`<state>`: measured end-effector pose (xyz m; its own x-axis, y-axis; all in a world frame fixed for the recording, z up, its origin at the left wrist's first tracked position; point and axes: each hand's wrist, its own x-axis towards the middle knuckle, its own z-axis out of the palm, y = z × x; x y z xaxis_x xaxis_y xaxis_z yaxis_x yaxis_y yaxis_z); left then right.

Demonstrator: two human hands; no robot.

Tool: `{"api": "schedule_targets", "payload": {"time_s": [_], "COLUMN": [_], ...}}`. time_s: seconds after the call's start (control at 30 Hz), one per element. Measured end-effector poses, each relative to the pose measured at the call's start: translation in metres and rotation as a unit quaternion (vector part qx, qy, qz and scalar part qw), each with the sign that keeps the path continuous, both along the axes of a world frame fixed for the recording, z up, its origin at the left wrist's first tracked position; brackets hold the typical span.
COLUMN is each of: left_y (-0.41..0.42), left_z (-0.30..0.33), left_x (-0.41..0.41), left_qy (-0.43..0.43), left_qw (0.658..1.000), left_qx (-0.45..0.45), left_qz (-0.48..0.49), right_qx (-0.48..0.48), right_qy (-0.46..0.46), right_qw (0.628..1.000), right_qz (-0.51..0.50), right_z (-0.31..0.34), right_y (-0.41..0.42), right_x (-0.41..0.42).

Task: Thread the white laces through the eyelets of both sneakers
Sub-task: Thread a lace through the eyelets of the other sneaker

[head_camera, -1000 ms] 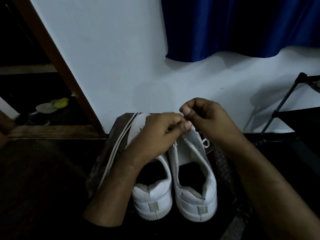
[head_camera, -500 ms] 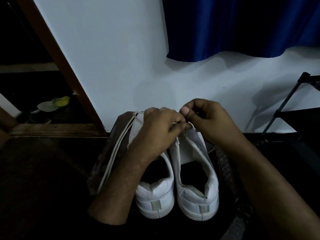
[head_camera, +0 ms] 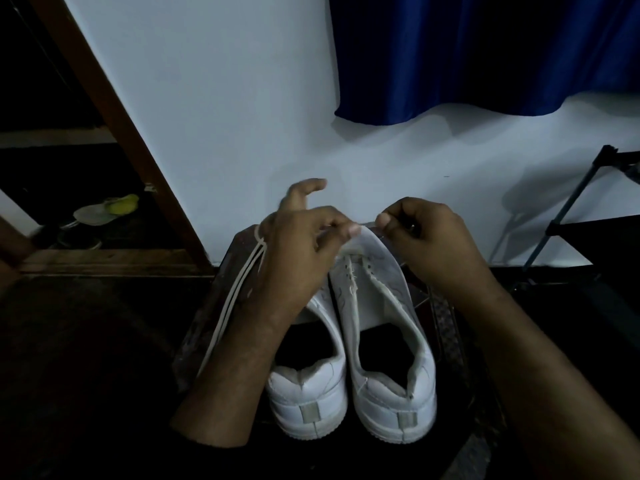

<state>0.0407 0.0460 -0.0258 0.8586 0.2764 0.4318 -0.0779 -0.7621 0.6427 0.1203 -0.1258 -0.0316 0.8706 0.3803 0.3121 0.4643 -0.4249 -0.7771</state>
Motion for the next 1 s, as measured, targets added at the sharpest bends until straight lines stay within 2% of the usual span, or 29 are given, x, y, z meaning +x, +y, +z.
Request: {"api": "schedule_targets", "payload": {"time_s": [0.1, 0.17, 0.23, 0.33, 0.4, 0.47, 0.57, 0.73, 0.83, 0.9, 1.0], "left_y": [-0.006, -0.006, -0.004, 0.008, 0.015, 0.015, 0.011, -0.006, -0.005, -0.003, -0.006], "left_z": [0.000, -0.002, -0.001, -0.003, -0.008, -0.011, -0.009, -0.004, -0.003, 0.000, 0.001], "left_x": [-0.003, -0.002, -0.002, 0.001, 0.003, 0.006, 0.006, 0.002, -0.001, -0.004, -0.003], "left_qy": [0.001, -0.011, -0.023, -0.034, -0.032, -0.018, -0.027, -0.026, -0.052, -0.076, -0.090], "left_qw": [0.992, 0.990, 0.997, 0.995, 0.991, 0.991, 0.994, 0.990, 0.993, 0.994, 0.985], "left_qx": [0.033, 0.028, 0.021, -0.006, -0.025, -0.032, 0.023, 0.095, 0.056, 0.035, 0.092], "left_qz": [-0.120, -0.140, -0.077, 0.089, 0.130, 0.127, 0.099, -0.102, -0.086, -0.075, -0.114], "right_qx": [0.099, 0.131, 0.117, 0.016, -0.100, -0.124, -0.033, 0.116, 0.182, 0.188, 0.133], "right_qy": [0.042, 0.065, 0.056, 0.006, -0.047, -0.046, 0.002, 0.052, 0.091, 0.099, 0.066], "right_qw": [0.990, 0.979, 0.984, 1.000, 0.992, 0.989, 0.999, 0.985, 0.970, 0.969, 0.984], "right_qz": [0.095, 0.140, 0.124, 0.004, -0.062, -0.059, -0.012, 0.113, 0.135, 0.129, 0.102], "right_z": [0.007, 0.010, 0.008, -0.005, -0.010, -0.013, -0.011, -0.004, -0.002, 0.000, -0.003], "right_y": [0.004, 0.006, 0.006, -0.004, -0.010, -0.010, -0.004, 0.008, 0.011, 0.009, 0.008], "right_x": [-0.009, -0.014, -0.010, 0.009, 0.013, 0.011, 0.007, -0.002, -0.006, -0.006, -0.005]}}
